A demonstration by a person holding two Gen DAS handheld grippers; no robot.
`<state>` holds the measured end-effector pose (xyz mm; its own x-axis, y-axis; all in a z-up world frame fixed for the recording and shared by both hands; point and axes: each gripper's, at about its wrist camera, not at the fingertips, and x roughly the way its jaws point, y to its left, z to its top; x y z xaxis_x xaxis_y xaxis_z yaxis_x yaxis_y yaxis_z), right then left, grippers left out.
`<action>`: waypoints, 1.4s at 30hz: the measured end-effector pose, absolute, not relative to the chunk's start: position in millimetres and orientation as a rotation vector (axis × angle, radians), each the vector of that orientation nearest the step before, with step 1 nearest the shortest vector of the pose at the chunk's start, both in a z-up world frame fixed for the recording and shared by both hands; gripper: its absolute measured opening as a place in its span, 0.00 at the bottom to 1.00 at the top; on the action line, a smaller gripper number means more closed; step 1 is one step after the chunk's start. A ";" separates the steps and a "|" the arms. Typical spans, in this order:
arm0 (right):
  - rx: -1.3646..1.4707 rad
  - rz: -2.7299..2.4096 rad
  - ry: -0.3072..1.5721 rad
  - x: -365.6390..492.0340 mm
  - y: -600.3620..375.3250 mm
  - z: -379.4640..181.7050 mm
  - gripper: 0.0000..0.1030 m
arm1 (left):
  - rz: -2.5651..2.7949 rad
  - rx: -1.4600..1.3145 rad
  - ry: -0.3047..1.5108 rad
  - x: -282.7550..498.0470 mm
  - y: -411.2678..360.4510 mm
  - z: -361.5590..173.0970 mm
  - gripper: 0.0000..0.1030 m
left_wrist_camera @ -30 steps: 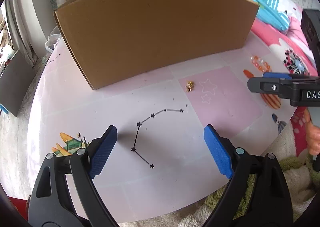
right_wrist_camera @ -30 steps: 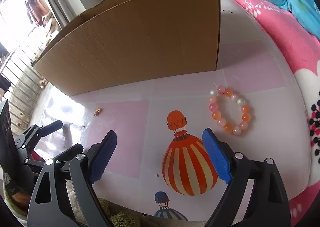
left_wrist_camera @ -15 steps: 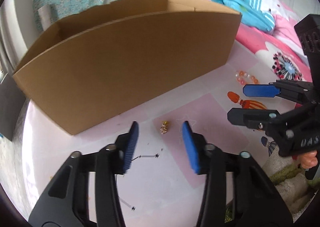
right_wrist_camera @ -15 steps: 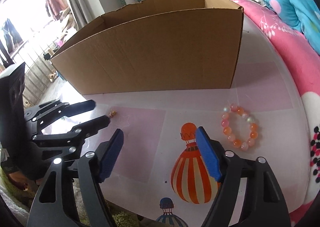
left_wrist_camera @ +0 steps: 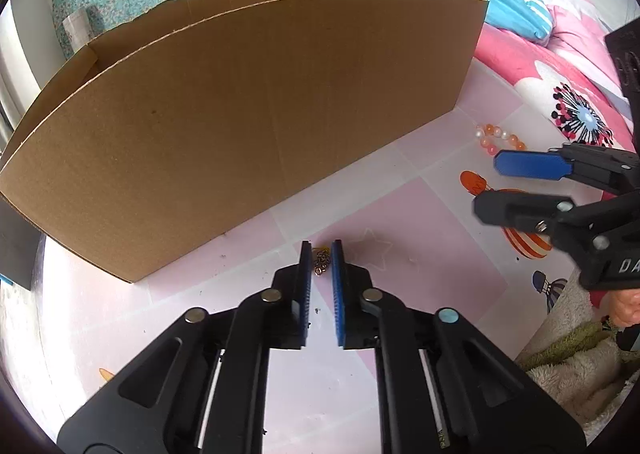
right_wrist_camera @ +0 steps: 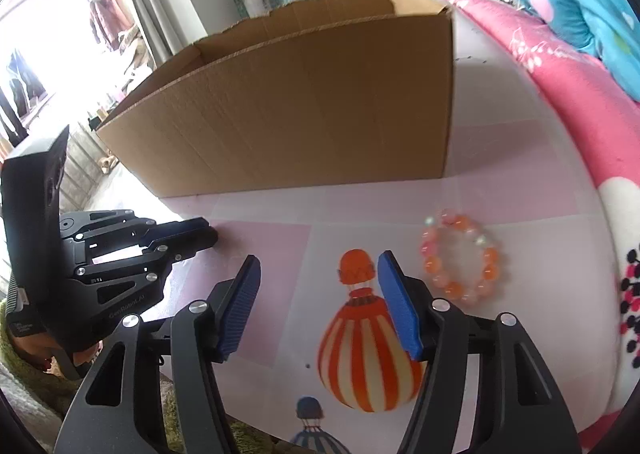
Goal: Organize jewelry
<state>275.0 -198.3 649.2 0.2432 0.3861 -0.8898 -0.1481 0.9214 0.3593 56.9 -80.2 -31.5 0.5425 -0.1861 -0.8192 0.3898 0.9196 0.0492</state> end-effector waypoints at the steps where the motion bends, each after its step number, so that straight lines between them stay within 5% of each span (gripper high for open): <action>1: 0.214 0.362 1.267 274.4 -201.0 651.1 0.55 | -0.340 0.236 0.942 57.7 -78.7 -31.3 0.04; 21: 0.083 0.234 1.351 297.6 -222.1 630.3 0.23 | -0.290 0.202 0.963 56.8 -78.5 -30.2 0.04; 24: 0.020 0.224 1.357 301.6 -216.1 629.0 0.09 | -0.293 0.192 0.957 56.2 -77.2 -30.7 0.04; 42: 0.338 0.223 1.258 299.0 -243.4 666.9 0.09 | -0.286 0.170 0.927 49.7 -68.4 -24.7 0.03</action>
